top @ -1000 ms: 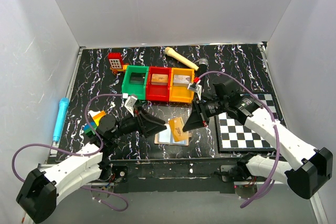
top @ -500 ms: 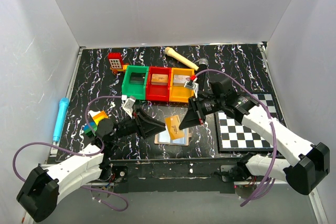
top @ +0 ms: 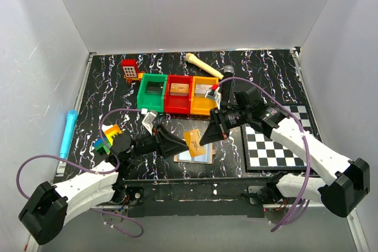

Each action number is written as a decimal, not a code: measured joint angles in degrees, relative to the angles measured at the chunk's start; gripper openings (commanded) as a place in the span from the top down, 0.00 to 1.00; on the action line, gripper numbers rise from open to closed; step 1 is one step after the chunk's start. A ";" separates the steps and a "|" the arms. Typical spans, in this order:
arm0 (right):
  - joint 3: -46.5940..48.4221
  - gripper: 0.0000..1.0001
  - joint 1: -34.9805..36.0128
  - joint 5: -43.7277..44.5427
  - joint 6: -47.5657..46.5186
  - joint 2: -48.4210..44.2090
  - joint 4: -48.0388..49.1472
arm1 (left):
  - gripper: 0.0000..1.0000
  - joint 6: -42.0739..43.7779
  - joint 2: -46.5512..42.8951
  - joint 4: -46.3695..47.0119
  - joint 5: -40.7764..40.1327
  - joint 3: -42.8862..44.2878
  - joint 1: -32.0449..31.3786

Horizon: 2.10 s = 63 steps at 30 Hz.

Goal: Take the credit cards out of the card holder
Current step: Place the credit card in the storage box.

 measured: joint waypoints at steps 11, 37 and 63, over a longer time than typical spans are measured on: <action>0.15 0.99 0.63 -0.11 -0.35 1.20 -0.17 | 0.65 -0.09 -0.04 1.16 -0.02 0.00 -0.57; 1.79 0.99 2.16 -2.84 -5.18 2.36 -6.54 | 0.80 0.02 1.44 2.82 4.13 -0.13 -0.59; 4.66 0.32 2.40 2.29 -6.25 2.89 -9.73 | 1.00 1.14 -5.18 0.24 -0.76 -1.95 -0.57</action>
